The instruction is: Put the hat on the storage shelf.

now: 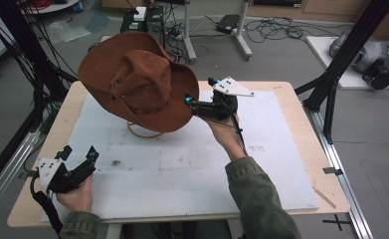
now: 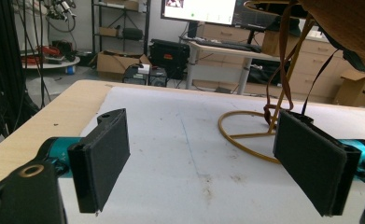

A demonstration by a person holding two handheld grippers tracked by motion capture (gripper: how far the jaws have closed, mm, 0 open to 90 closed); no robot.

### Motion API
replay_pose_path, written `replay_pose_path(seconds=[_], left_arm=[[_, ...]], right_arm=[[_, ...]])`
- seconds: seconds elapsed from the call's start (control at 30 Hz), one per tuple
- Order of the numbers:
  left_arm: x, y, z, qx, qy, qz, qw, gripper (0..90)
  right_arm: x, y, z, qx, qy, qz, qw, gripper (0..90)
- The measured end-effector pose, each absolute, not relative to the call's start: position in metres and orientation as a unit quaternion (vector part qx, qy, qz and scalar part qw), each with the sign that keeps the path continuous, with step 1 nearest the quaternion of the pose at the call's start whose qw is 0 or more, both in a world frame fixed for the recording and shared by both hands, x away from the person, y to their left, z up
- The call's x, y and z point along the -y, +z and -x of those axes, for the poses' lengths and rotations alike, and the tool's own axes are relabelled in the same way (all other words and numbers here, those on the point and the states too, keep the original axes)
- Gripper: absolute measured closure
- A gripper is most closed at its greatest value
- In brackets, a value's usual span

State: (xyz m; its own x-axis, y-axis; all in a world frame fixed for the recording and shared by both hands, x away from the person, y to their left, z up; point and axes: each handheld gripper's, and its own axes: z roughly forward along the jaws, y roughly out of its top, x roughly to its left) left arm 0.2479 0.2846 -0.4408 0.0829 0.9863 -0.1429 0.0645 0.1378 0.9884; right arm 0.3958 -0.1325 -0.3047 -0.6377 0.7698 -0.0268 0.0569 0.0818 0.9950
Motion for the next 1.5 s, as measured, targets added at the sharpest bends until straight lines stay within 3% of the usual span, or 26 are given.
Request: replay_pose_path(seconds=[1.5], left_arm=[[-0.279,-0.442,-0.250,-0.522,0.422,-0.507,0.541,18.6]], right_arm=[[0.265,-0.383,-0.323,-0.608,0.562,-0.418,0.374,10.6]])
